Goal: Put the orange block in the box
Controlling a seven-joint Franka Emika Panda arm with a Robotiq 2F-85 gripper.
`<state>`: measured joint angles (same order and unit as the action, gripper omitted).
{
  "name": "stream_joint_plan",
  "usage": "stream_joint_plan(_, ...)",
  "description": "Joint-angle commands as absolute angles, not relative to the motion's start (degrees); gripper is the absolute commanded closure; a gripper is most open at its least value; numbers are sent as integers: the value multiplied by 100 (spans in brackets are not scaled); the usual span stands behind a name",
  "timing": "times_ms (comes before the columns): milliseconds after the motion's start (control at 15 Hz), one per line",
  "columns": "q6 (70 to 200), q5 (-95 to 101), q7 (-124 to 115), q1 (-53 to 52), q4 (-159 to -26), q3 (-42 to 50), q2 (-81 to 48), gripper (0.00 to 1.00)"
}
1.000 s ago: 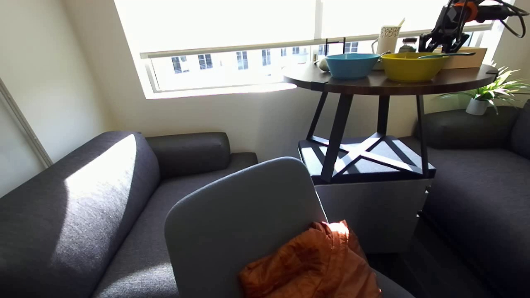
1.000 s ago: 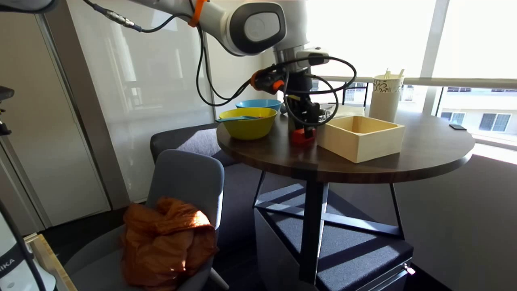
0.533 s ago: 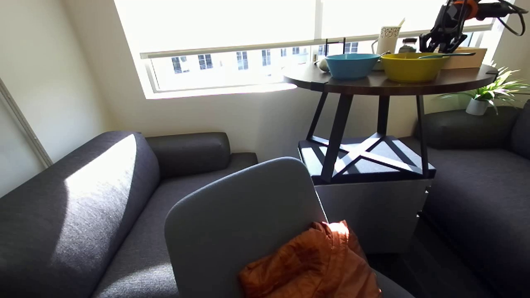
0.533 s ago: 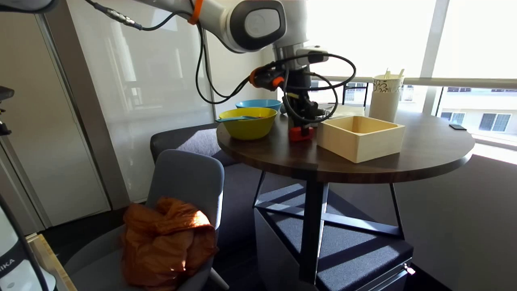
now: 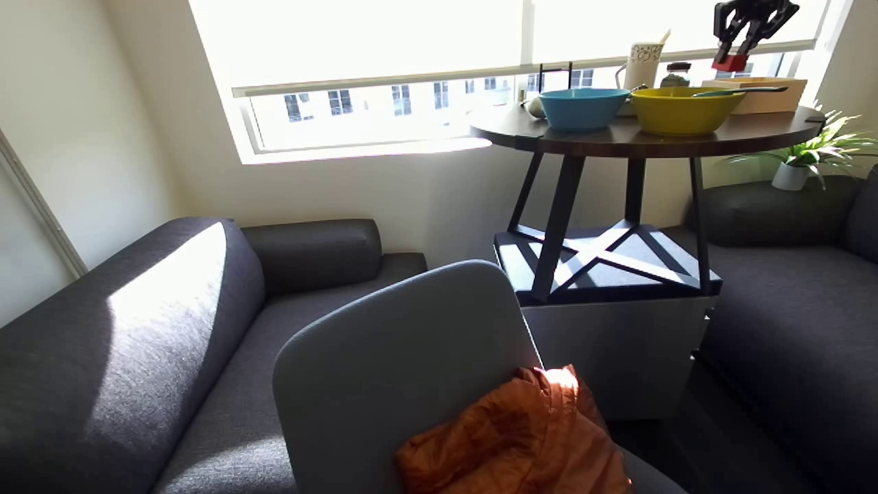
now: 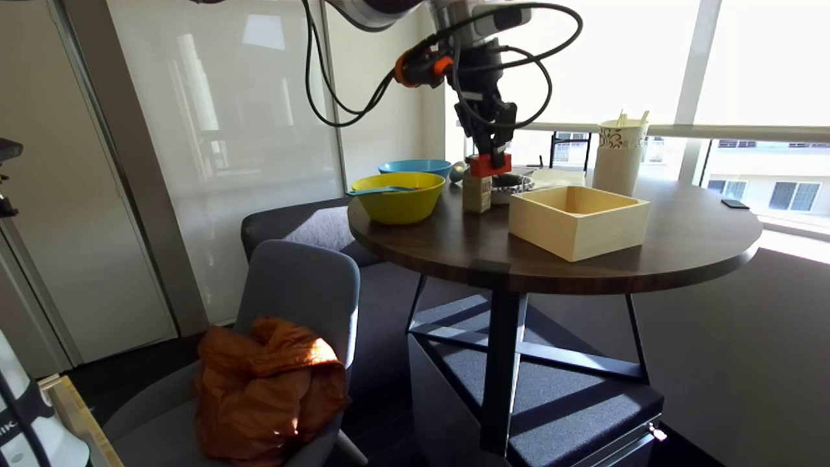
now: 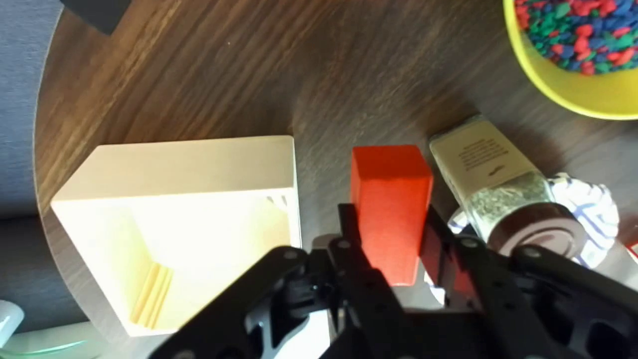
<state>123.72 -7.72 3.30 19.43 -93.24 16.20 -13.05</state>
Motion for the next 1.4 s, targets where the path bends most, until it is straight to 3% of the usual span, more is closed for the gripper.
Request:
stream_joint_plan(0, 12226, -806, 392, 2041, -9101, 1641, -1237, 92)
stream_joint_plan(533, 11474, -1184, 716, 2560, -8097, 1687, -1964, 92)
stream_joint_plan(600, 11776, -906, 547, 2418, -8564, 1694, -1652, 67)
stream_joint_plan(733, 11663, -978, 592, 2528, -8369, 1688, -1826, 67)
stream_joint_plan(800, 11642, -989, 599, 2548, -8312, 1684, -1875, 92)
stream_joint_plan(1333, 11801, -827, 962, 2662, -7387, 1586, -2697, 92)
